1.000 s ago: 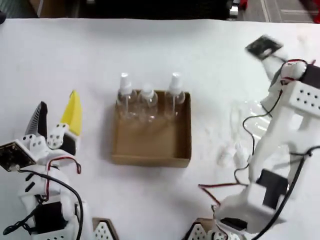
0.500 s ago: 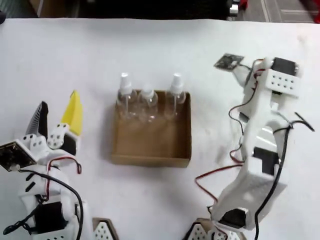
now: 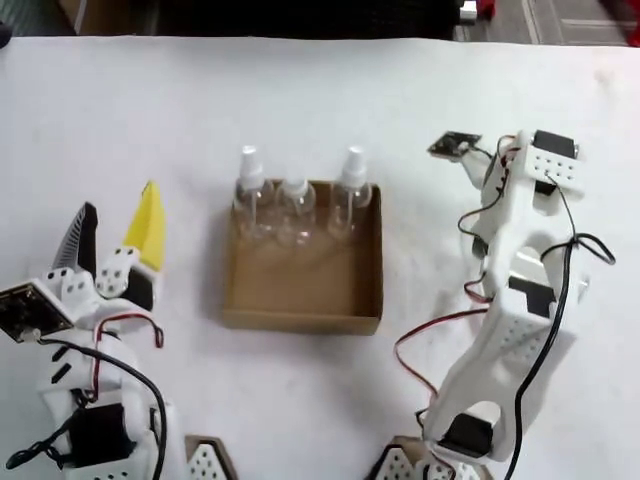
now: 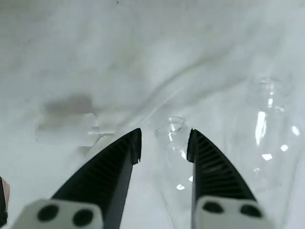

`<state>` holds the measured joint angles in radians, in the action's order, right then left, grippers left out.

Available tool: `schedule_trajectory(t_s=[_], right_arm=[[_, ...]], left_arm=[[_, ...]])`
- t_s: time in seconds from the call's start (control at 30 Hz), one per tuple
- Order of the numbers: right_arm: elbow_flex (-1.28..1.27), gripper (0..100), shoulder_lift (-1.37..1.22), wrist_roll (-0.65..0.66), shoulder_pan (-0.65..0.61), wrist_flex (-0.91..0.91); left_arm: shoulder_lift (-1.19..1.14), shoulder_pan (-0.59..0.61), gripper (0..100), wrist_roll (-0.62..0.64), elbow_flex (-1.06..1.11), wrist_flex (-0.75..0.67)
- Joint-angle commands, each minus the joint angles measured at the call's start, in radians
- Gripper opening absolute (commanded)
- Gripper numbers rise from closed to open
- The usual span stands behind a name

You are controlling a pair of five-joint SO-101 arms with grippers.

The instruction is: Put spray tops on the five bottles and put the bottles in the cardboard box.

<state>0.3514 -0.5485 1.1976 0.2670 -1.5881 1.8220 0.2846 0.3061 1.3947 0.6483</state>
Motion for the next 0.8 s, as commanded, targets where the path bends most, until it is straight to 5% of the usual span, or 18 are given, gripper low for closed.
schedule_trajectory(t_s=[0.0,0.53,0.77], right_arm=[[0.032,13.4,-0.004,0.011,0.025,0.024],[0.032,13.0,-0.031,0.011,0.045,0.062],[0.031,2.2,-0.038,0.012,0.039,0.097]], left_arm=[[0.007,-0.010,27,0.005,-0.008,-0.018],[0.005,-0.010,27,0.005,0.003,-0.025],[0.005,-0.010,27,0.005,0.003,-0.025]])
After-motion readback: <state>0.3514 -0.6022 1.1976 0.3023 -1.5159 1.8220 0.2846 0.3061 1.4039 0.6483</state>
